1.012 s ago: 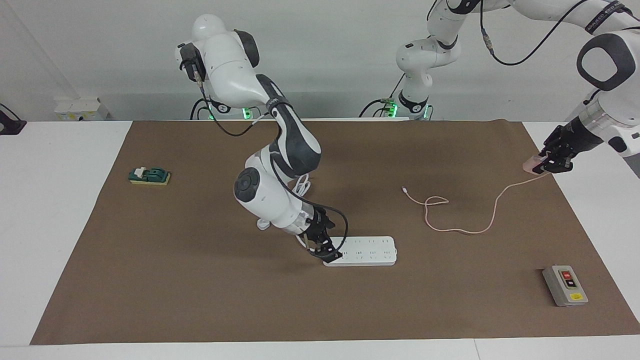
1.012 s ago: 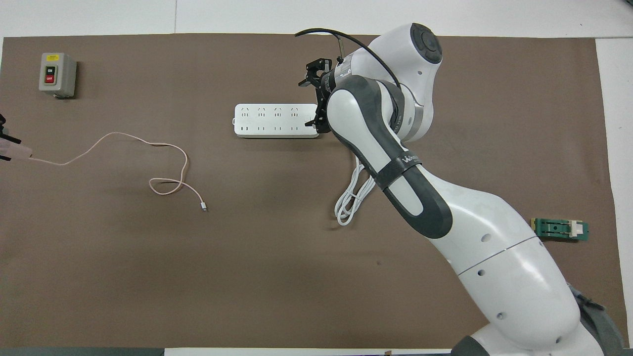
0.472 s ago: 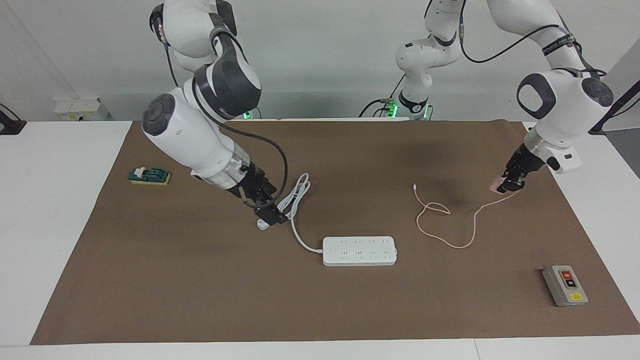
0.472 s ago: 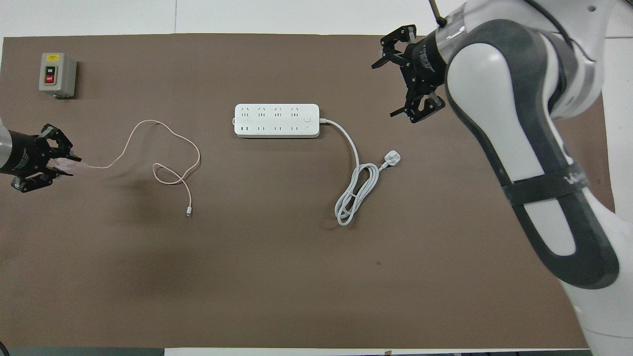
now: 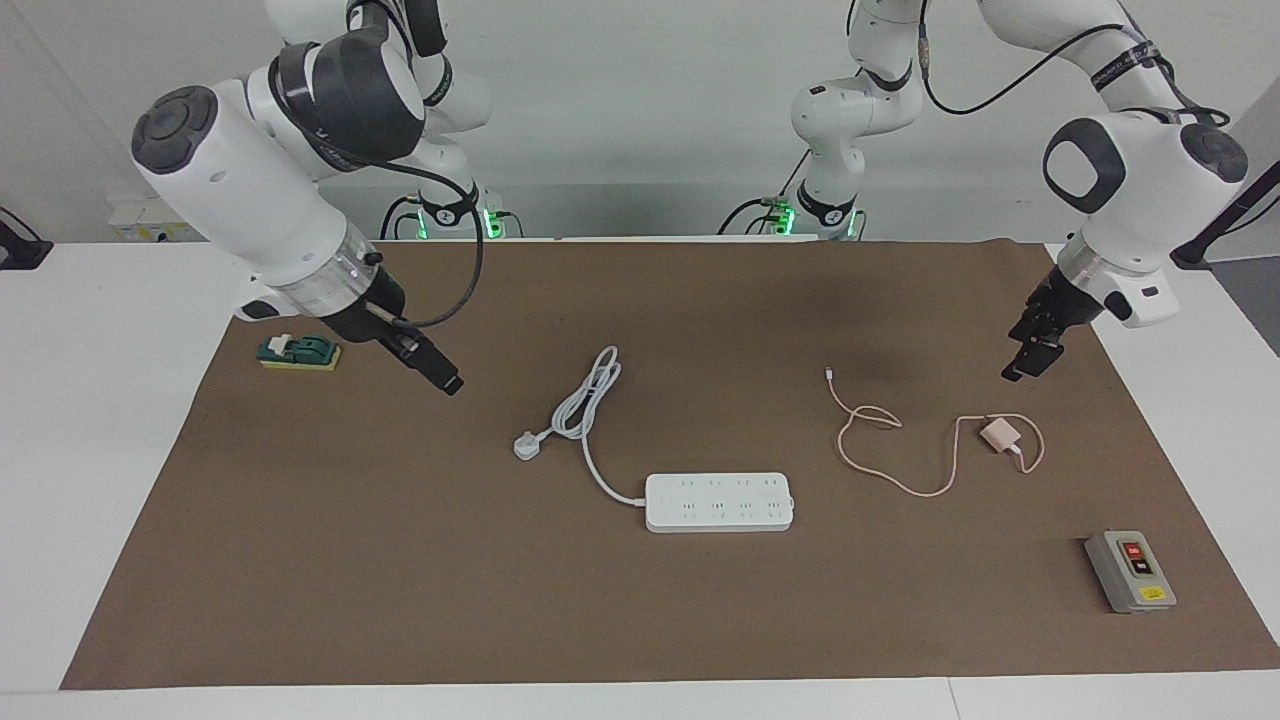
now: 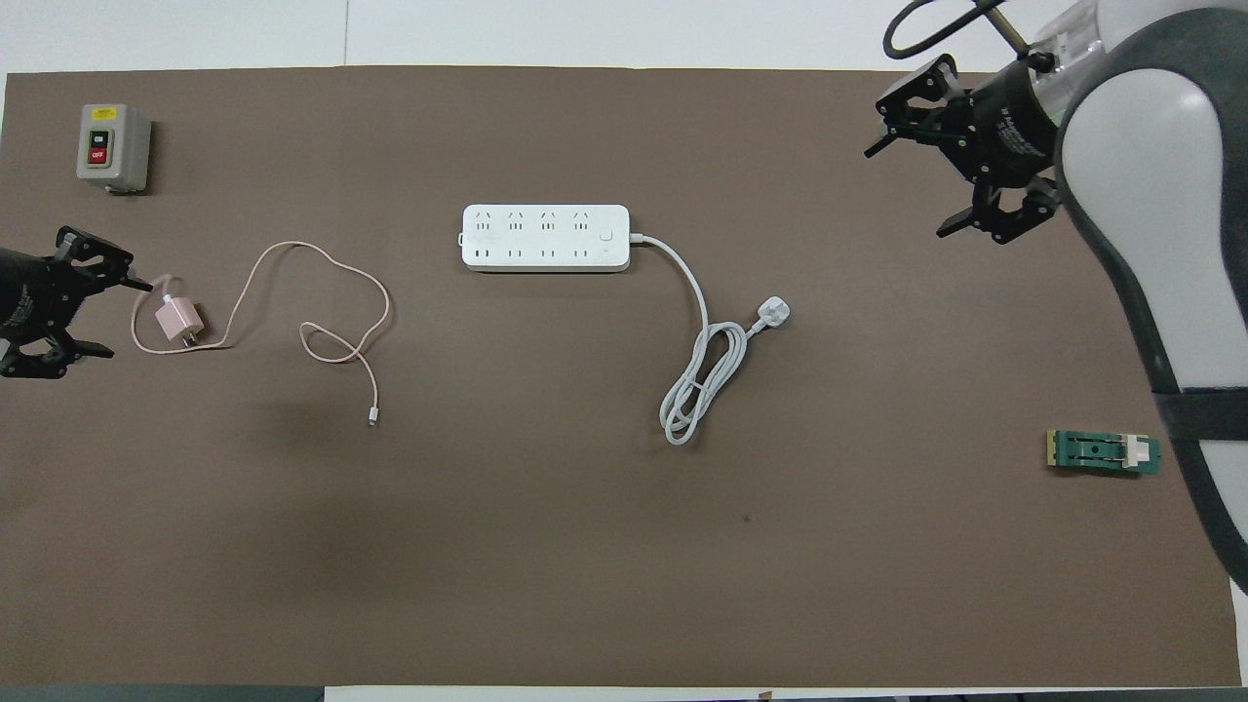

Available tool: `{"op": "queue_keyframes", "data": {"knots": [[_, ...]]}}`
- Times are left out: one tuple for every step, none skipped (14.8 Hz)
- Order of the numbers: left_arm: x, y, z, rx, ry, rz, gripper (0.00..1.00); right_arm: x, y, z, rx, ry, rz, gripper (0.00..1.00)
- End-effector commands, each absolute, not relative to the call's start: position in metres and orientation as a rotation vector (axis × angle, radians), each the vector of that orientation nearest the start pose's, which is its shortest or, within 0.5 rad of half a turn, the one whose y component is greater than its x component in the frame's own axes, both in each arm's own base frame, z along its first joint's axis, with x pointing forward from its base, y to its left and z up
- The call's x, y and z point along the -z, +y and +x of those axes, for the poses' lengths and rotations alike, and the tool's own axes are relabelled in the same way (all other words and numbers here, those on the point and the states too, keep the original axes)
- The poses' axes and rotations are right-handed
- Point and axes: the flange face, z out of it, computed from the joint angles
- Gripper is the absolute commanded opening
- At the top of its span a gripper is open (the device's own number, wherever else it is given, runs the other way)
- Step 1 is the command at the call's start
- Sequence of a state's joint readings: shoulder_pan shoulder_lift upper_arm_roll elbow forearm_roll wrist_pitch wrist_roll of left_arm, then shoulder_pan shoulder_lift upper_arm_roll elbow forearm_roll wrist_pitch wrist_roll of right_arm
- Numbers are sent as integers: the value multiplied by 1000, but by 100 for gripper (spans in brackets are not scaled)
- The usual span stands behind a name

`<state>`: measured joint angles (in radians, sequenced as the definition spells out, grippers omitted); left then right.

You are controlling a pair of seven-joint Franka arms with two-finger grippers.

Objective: Unplug charger and place it aside
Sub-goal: 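Set the charger down with the left gripper while the right gripper withdraws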

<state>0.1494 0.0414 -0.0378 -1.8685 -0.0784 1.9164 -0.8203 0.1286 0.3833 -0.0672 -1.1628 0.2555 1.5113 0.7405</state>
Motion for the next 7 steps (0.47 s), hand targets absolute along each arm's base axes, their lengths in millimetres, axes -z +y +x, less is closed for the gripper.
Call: {"op": "queue_keyframes", "data": {"knots": [[-515,54,568,-54,-1303,-2931,100,-594,48,641,-125,668,-2932,100],[-524,50,565,-83,-1166,-2984,100,-600,37,638,-97,540,-2981,100],[-530,44,564,-98,-1057,-3024,100,-604,27,636,-78,442,-3014,100],[-542,42,560,-97,-967,-3053,100,-611,15,633,-56,318,-3055,100],[-553,37,557,-94,-913,-3071,100,-616,7,629,-48,224,-3080,100],[-563,32,555,-105,-864,-3084,100,-624,-2,625,-27,126,-3108,100],[-571,26,551,-126,-810,-3094,100,-633,-10,620,-9,72,-3128,100]]}}
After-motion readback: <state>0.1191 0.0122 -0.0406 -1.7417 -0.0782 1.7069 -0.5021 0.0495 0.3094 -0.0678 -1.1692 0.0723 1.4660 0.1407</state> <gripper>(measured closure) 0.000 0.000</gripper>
